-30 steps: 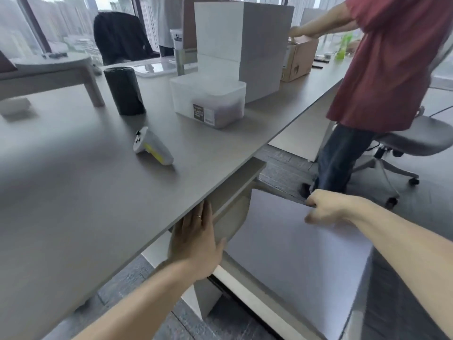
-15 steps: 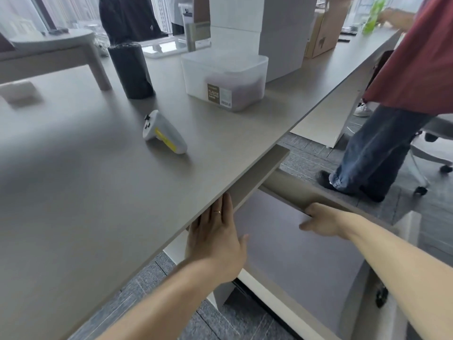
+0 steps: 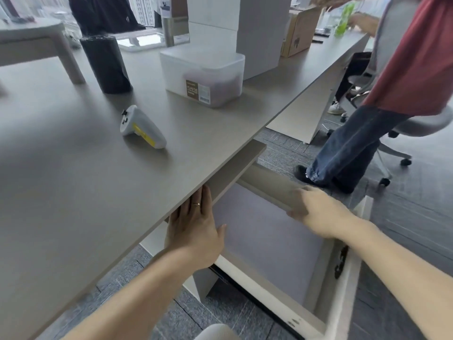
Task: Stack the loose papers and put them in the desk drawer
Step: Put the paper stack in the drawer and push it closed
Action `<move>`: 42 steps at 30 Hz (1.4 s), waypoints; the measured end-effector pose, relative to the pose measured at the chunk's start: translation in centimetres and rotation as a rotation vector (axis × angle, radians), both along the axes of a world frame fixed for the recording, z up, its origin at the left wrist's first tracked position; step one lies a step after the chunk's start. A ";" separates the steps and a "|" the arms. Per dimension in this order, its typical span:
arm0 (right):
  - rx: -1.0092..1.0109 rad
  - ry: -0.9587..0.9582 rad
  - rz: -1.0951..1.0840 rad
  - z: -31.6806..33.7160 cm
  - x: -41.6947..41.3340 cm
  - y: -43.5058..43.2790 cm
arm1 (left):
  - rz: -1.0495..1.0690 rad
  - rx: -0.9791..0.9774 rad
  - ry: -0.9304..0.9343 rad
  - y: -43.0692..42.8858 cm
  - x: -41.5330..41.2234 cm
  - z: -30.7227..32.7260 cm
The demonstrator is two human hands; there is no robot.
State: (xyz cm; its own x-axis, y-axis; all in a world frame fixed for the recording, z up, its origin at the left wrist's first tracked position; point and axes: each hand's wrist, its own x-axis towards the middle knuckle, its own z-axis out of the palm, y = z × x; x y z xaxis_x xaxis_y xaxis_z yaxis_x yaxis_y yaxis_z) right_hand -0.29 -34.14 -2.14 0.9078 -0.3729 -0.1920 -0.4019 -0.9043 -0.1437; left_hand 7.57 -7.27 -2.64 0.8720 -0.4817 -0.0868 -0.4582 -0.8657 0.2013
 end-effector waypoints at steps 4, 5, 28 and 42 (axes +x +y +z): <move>-0.006 -0.113 -0.417 2.8 -7.6 -2.4 | -0.004 0.020 -0.001 -0.1 0.0 0.4; 0.091 -0.079 -0.502 2.8 -8.8 -2.3 | -0.005 0.025 0.008 -0.1 0.0 0.4; 0.457 -0.249 -0.514 1.3 3.1 7.1 | 0.004 -0.054 0.111 0.1 -0.1 1.0; 0.507 -0.206 -0.291 0.8 8.6 11.9 | -0.016 -0.089 0.106 0.1 0.1 0.7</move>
